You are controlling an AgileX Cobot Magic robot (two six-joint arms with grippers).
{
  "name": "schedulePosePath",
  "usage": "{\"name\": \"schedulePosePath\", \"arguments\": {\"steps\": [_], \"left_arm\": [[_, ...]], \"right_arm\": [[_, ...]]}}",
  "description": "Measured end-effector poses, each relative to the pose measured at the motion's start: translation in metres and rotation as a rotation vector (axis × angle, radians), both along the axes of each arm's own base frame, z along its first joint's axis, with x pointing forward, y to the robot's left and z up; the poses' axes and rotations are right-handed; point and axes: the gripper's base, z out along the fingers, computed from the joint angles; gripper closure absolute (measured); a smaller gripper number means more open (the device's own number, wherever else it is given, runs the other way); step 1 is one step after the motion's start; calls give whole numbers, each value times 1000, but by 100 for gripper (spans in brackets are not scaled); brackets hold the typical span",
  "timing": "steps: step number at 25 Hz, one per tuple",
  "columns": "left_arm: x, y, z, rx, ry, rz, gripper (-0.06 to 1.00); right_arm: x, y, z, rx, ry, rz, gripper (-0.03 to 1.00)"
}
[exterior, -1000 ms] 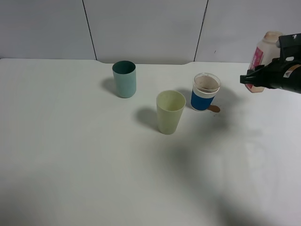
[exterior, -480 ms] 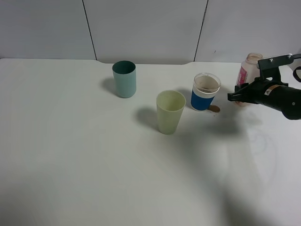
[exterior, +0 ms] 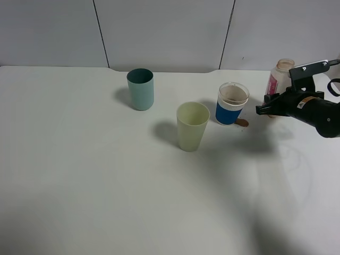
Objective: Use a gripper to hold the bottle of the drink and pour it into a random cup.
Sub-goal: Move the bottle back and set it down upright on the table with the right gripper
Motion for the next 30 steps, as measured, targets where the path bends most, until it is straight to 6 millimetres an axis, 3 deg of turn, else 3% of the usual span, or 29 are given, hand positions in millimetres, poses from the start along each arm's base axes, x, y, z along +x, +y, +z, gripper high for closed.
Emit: {"name": "schedulePosePath", "arguments": {"steps": [30], "left_arm": [[0,0,0,0,0,0,2]], "right_arm": [[0,1,-8,6,-4,5,61]]}}
